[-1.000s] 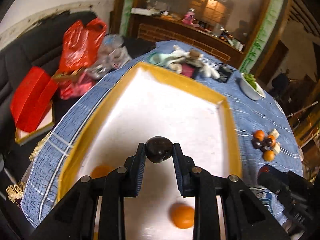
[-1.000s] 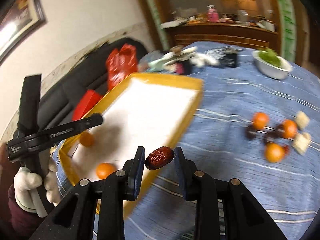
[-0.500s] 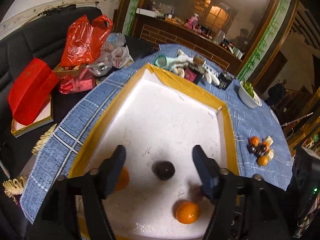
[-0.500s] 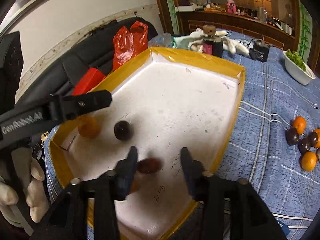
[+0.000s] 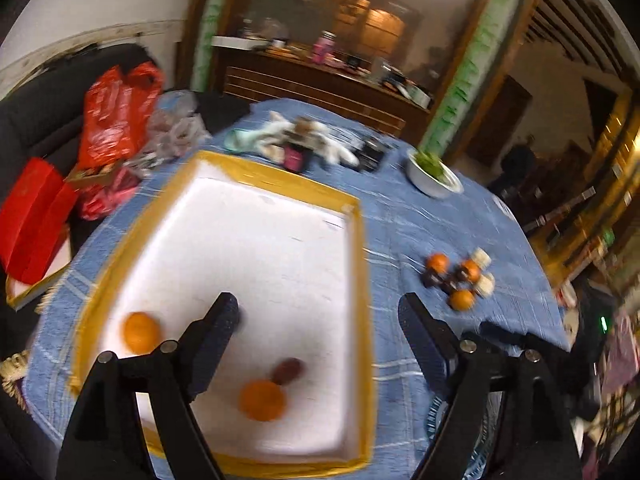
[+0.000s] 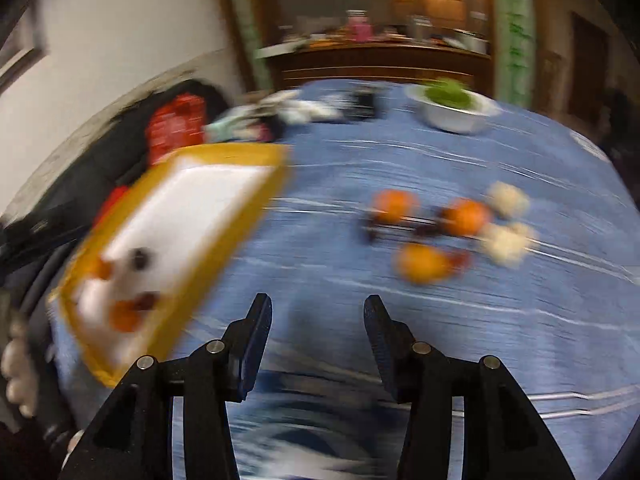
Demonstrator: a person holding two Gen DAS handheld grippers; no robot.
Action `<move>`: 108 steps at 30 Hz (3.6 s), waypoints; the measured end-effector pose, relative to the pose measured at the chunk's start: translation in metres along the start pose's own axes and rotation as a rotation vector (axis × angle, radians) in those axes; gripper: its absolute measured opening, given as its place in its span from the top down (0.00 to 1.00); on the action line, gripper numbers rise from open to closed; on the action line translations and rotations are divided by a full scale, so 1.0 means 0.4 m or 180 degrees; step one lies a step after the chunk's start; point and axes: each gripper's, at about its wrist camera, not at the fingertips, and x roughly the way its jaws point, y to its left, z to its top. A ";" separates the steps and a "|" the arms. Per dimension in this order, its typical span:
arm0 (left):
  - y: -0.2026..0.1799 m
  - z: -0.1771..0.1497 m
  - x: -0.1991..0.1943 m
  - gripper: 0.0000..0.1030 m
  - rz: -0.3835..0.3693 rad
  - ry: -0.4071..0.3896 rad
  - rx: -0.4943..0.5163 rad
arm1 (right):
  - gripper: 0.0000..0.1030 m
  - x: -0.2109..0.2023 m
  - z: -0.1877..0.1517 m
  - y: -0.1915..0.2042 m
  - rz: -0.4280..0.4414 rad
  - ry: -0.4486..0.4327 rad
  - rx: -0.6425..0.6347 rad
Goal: Organize fruits
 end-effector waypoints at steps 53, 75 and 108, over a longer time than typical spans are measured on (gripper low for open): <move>-0.267 0.002 0.216 0.69 -0.0207 0.0239 0.0819 | 0.58 0.056 0.085 -0.285 -0.0073 -0.0219 0.0932; 0.284 0.039 0.119 0.68 0.0567 0.0200 -0.0498 | 0.56 0.228 0.104 0.378 0.0900 0.0438 -0.0247; -0.370 0.004 -0.132 0.16 -0.1076 0.0053 0.0717 | 0.46 -0.386 -0.164 -0.312 -0.0481 -0.0483 0.1136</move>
